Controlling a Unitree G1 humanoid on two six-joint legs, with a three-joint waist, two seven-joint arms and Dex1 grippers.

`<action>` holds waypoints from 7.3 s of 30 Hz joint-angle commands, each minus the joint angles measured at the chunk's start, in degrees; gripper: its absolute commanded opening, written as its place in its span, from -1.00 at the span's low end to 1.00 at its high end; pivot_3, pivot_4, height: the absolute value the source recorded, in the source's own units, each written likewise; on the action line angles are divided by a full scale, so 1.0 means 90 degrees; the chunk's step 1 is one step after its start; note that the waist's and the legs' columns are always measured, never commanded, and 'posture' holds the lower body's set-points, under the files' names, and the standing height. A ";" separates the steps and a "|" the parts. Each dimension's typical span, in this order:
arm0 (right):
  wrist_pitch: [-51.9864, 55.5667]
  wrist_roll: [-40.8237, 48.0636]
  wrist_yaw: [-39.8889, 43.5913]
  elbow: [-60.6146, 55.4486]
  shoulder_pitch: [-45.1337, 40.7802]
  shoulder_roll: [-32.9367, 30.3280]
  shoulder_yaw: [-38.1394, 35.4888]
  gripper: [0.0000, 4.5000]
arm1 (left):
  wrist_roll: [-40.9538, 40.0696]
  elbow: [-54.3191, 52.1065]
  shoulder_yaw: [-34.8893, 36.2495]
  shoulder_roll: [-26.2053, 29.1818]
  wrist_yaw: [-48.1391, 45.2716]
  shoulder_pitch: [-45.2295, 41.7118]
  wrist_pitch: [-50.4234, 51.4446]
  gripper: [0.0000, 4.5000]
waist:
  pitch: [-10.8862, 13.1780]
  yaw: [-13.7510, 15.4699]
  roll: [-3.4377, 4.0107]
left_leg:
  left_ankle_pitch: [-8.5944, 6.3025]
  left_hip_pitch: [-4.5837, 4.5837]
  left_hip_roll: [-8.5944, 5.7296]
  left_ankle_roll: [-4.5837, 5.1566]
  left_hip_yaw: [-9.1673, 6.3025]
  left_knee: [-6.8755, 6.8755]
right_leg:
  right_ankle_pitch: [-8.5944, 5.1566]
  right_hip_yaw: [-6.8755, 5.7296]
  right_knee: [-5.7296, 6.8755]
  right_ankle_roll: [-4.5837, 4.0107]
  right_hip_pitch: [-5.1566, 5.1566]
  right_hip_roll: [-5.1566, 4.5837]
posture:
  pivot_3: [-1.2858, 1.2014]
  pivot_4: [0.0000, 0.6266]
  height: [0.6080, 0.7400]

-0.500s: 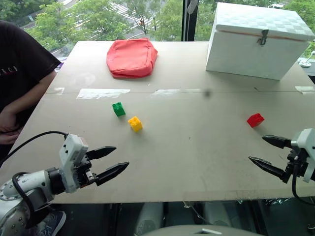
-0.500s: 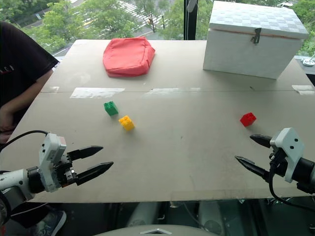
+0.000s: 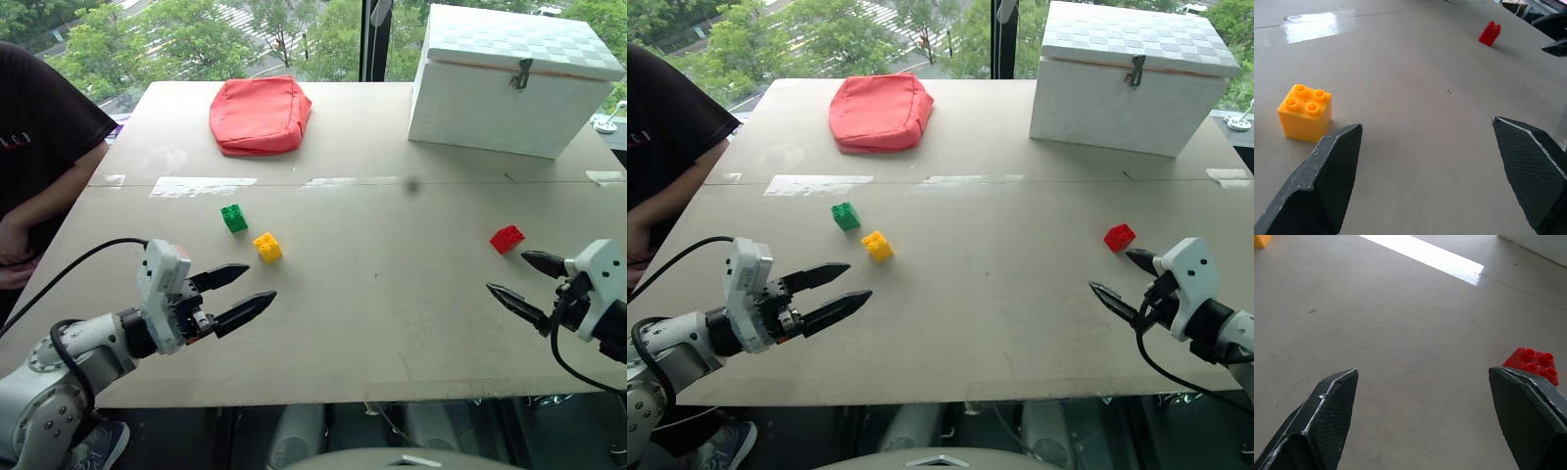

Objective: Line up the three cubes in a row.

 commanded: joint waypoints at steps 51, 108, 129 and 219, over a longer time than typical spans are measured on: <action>-0.2285 -0.2575 0.4490 0.5519 -0.6750 0.0019 0.5374 -0.40 | 0.0667 -0.1091 -0.0827 0.0090 -0.0738 -0.0619 -0.0833 1.00 | 0.0014 -0.0087 -0.0012 | 0.0000 0.0002 0.0029 0.0003 0.0020 0.0012 | 0.0028 0.0022 0.0008 -0.0035 -0.0007 0.0047 | 0.03 -0.52 1.00; -0.5090 -0.4198 0.5091 0.8760 -0.7312 0.1503 0.5247 0.99 | 0.0633 -0.1208 -0.0290 -0.0072 -0.0448 0.0157 -0.0771 1.00 | 0.0018 -0.0176 -0.0009 | 0.0020 0.0013 0.0040 -0.0036 0.0024 0.0005 | 0.0038 0.0029 0.0015 -0.0043 -0.0008 0.0060 | 0.03 -0.52 1.00; -0.3074 -0.2730 0.4720 0.6197 -0.6731 0.0588 0.3618 0.99 | 0.1273 0.0358 -0.0266 -0.0280 -0.0132 -0.0419 -0.0971 1.00 | 0.0024 -0.0145 -0.0001 | 0.0023 0.0012 0.0057 -0.0039 0.0018 0.0002 | 0.0060 0.0042 0.0014 -0.0060 -0.0012 0.0092 | 0.03 -0.52 1.00; -0.0393 0.0751 0.1101 -0.1246 -0.0093 -0.0468 -0.0061 1.00 | 0.5828 0.9162 -0.4783 -0.2746 -0.3829 -0.7703 -0.4904 0.41 | 0.0021 0.0003 -0.0059 | 0.0020 -0.0005 0.0058 -0.0031 0.0015 0.0025 | 0.0051 0.0035 0.0018 -0.0020 -0.0008 0.0100 | 0.03 -0.52 1.00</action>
